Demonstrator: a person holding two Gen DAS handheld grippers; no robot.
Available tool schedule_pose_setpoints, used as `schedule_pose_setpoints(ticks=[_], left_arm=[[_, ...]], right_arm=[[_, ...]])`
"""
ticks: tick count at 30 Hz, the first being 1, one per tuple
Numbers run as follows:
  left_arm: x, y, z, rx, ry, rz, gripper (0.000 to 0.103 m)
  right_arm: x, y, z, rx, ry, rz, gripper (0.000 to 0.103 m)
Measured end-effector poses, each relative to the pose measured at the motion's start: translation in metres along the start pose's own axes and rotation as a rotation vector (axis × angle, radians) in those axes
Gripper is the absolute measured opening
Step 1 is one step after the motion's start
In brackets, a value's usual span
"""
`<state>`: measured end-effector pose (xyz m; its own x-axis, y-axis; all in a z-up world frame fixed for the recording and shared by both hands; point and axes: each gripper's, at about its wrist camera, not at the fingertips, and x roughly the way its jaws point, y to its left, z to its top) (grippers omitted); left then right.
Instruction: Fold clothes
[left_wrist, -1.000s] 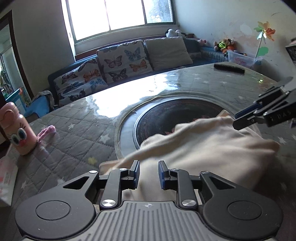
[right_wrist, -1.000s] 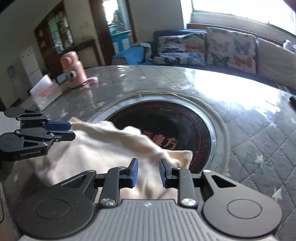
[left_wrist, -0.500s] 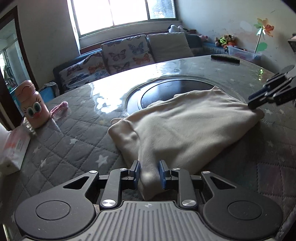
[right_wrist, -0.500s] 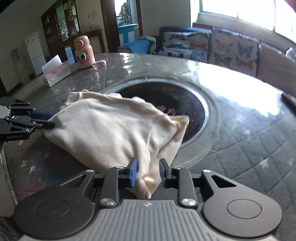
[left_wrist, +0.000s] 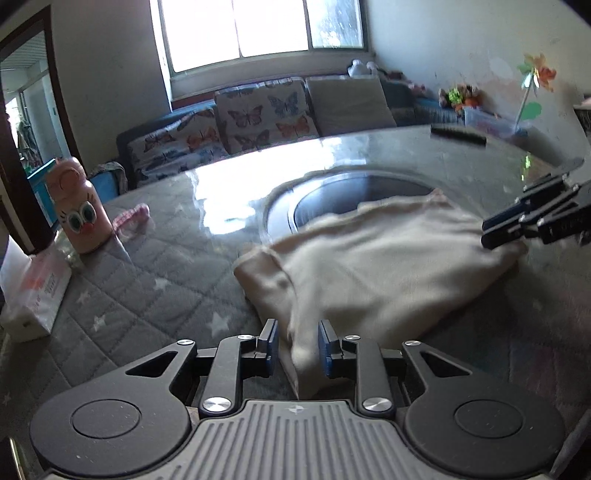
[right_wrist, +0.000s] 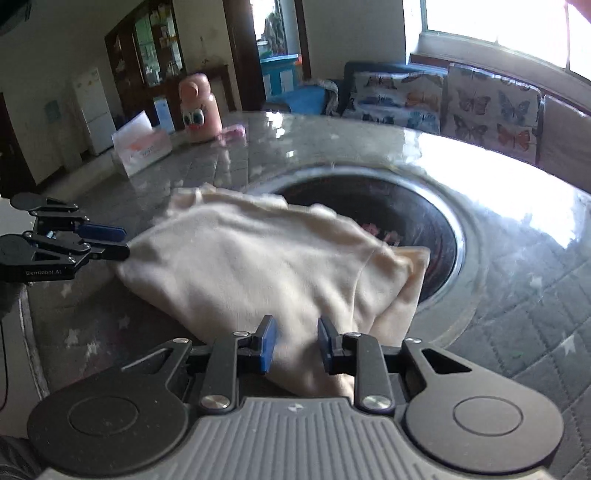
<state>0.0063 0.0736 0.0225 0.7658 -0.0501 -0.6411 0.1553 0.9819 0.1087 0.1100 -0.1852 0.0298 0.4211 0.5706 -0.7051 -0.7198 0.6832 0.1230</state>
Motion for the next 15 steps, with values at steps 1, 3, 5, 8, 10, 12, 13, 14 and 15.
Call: schedule_pose_setpoints(ticks=[1,3,5,8,10,12,13,14,15], left_arm=[[0.0,0.0,0.004,-0.01,-0.011,-0.002,0.026],[0.005,-0.001,0.008,-0.022,-0.018,-0.009,0.026],[0.012,-0.004,0.011,-0.027,-0.015,-0.015,0.026],[0.027,-0.003,0.006,-0.012,0.037,0.016,0.026],[0.029,0.004,0.004,-0.035,0.048,0.005,0.027],[0.028,0.009,0.006,-0.05,0.043,-0.003,0.027],[0.026,0.01,0.009,-0.053,0.031,-0.004,0.027],[0.025,0.01,0.013,-0.05,0.016,-0.003,0.027],[0.027,0.01,0.017,-0.05,0.007,-0.003,0.026]], right_arm=[[-0.002,0.0,0.002,0.002,-0.012,0.0,0.025],[0.0,0.0,0.004,0.007,-0.021,0.004,0.025],[0.004,0.001,0.006,0.015,-0.021,0.015,0.025],[0.013,0.001,0.002,0.019,-0.002,0.022,0.025],[0.013,-0.002,0.0,0.031,0.004,0.025,0.025],[0.011,-0.005,0.001,0.036,0.003,0.024,0.025],[0.009,-0.006,0.002,0.036,-0.001,0.022,0.025],[0.009,-0.008,0.005,0.039,-0.006,0.018,0.025],[0.01,-0.009,0.007,0.042,-0.011,0.014,0.025]])
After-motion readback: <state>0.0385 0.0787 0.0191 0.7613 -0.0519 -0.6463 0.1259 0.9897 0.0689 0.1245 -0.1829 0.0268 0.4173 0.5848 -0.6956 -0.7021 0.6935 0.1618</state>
